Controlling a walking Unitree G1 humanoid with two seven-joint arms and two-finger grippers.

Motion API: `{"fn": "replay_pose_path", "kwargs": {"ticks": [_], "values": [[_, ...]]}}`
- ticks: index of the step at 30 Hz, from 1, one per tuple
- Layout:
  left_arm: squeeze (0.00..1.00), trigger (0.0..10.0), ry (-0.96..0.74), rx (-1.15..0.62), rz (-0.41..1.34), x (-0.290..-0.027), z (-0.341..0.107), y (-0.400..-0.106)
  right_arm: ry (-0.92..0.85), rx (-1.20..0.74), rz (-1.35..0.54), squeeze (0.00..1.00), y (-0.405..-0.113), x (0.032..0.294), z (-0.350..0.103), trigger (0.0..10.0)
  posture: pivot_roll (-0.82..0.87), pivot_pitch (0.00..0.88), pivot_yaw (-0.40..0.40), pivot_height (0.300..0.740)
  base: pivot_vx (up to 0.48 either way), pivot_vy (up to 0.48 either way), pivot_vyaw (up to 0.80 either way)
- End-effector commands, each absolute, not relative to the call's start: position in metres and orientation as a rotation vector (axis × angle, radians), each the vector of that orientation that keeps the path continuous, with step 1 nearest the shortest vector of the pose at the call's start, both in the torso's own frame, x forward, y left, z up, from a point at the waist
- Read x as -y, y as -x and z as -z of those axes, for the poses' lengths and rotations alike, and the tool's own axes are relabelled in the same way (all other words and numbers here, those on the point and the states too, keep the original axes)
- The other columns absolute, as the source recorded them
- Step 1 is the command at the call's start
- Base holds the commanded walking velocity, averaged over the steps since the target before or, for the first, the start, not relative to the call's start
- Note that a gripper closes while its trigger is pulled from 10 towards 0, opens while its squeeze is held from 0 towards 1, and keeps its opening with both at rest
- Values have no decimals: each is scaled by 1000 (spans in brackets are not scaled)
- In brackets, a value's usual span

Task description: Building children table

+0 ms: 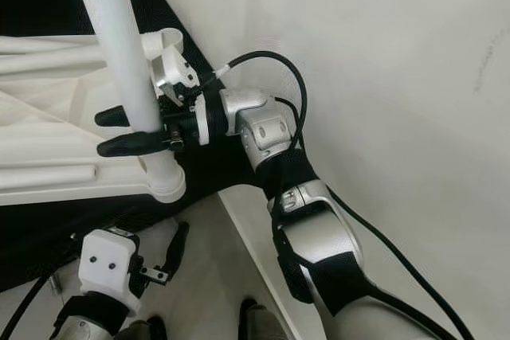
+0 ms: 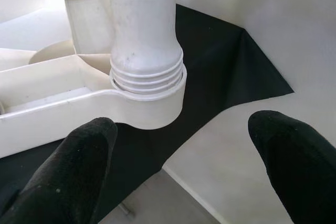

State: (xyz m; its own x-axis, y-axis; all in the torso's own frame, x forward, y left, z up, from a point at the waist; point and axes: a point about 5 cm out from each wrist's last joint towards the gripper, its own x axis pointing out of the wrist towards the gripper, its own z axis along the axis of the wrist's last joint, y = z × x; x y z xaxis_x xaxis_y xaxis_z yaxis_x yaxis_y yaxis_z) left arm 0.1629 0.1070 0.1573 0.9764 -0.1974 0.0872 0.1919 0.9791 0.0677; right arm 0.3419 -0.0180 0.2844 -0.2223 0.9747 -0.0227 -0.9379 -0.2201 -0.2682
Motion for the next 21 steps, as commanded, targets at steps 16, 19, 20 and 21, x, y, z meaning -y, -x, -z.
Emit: {"fn": "replay_pose_path", "kwargs": {"ticks": [16,19,20,21], "values": [[0,10000,-67,77,211,-110,-154,-167,64,-32,-645,0,-336,27,-203,0,-25,260,-56,740,0,0,0],[0,10000,-68,77,212,-111,-153,-167,65,-3,-669,0,-340,18,-212,0,-27,251,-48,740,0,0,0],[0,10000,-68,78,211,-111,-153,-167,68,6,-676,0,-341,15,-216,0,-27,251,-48,740,0,0,0],[0,10000,-68,78,211,-111,-153,-167,68,6,-676,0,-341,15,-216,0,-27,251,-48,740,0,0,0]]}}
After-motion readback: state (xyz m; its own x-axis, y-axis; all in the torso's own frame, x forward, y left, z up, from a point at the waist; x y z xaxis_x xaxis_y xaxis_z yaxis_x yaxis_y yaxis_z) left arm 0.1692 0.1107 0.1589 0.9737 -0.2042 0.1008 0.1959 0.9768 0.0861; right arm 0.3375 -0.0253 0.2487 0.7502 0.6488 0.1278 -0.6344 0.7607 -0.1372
